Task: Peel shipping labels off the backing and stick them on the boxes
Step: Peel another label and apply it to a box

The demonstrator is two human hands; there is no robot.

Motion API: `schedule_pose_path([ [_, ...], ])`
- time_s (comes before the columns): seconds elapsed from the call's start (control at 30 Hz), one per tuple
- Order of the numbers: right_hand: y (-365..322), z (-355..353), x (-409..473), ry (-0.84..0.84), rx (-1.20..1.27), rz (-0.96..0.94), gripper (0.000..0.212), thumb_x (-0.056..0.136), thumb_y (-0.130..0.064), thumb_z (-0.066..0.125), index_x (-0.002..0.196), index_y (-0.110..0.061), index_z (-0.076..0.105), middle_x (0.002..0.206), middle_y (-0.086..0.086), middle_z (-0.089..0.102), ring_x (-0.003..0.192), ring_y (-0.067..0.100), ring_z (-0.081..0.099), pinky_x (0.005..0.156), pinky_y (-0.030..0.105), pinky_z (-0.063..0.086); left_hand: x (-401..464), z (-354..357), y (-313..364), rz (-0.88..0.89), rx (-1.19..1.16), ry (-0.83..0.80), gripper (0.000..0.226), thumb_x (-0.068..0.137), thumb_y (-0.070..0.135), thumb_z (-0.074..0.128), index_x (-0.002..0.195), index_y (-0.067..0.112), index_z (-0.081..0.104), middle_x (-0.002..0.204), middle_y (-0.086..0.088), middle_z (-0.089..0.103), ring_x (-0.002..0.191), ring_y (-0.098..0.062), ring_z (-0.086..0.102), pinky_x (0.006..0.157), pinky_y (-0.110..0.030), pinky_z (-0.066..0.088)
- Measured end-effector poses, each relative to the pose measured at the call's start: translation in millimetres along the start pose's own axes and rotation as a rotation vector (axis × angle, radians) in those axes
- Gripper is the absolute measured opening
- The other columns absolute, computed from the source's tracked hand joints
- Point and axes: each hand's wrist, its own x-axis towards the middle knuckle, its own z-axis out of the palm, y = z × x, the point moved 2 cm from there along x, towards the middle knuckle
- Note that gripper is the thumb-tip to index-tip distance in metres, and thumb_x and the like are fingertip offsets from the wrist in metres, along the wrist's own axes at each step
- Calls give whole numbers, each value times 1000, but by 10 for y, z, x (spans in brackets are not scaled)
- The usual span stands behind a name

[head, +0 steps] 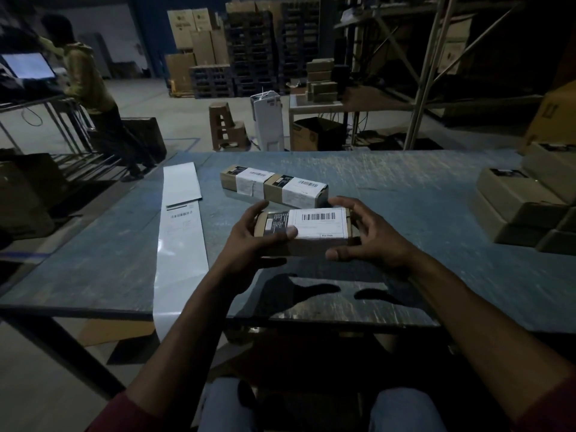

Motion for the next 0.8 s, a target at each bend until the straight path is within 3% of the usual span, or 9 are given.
schedule_pose_path([
  [0.07, -35, 50, 23, 104, 78, 42, 65, 74, -35, 84, 133, -36, 58, 126, -1, 70, 114, 13, 66, 86, 26, 59, -10, 17, 42, -2, 1, 11, 93, 57, 34, 100, 140, 34, 58, 137, -4, 60, 110, -37, 71, 80, -56, 63],
  [0.17, -26, 154, 50, 256, 166, 115, 41, 81, -40, 80, 119, -26, 70, 91, 2, 78, 83, 16, 70, 69, 30, 55, -58, 119, 91, 136, 88, -23, 76, 63, 2, 95, 130, 21, 63, 121, -12, 63, 96, -33, 76, 71, -49, 65],
  [0.27, -13, 196, 40, 255, 170, 106, 31, 82, -31, 85, 108, -17, 79, 103, 2, 81, 91, 16, 74, 77, 31, 59, -106, 151, 135, 344, 204, -58, 71, 62, 6, 95, 126, 18, 66, 126, -17, 57, 104, -31, 74, 74, -47, 66],
  [0.33, -20, 174, 48, 227, 227, 119, 29, 83, -24, 84, 111, -17, 78, 112, 6, 80, 99, 19, 74, 85, 36, 60, -114, 129, 153, 507, 338, -47, 73, 62, 13, 96, 129, 17, 66, 127, -15, 54, 113, -18, 67, 82, -35, 65],
  [0.4, -39, 154, 56, 183, 322, 148, 29, 92, -5, 73, 119, -14, 73, 119, 11, 77, 108, 25, 73, 94, 40, 59, -119, 115, 137, 621, 440, -40, 74, 64, 11, 96, 132, 13, 64, 129, -12, 53, 117, -9, 62, 87, -24, 61],
  [0.5, -60, 120, 51, 162, 482, 175, 41, 94, 12, 51, 124, -12, 66, 122, 19, 75, 115, 35, 71, 101, 50, 55, -108, 108, 113, 714, 506, -44, 76, 66, 15, 97, 135, 14, 63, 131, -9, 53, 120, -12, 60, 92, -21, 57],
  [0.57, -76, 123, 45, 196, 467, 171, 38, 96, 7, 54, 123, -16, 67, 117, 18, 77, 110, 33, 72, 99, 49, 55, -95, 119, 93, 732, 519, -61, 81, 68, 14, 96, 139, 13, 59, 131, -10, 52, 120, -10, 59, 95, -21, 56],
  [0.7, -89, 184, 45, 313, 251, 151, 37, 86, -11, 83, 119, -22, 71, 104, 14, 80, 94, 25, 77, 88, 43, 61, -65, 131, 27, 735, 556, -46, 91, 66, 21, 98, 146, 18, 54, 136, -10, 52, 124, -9, 56, 102, -20, 50],
  [0.8, -97, 178, 108, 359, 201, 189, 27, 90, -2, 73, 114, -15, 75, 103, 16, 80, 93, 32, 75, 86, 46, 61, -51, 148, -14, 692, 501, -17, 83, 66, 20, 98, 141, 16, 60, 129, -9, 63, 116, -14, 65, 94, -26, 57],
])
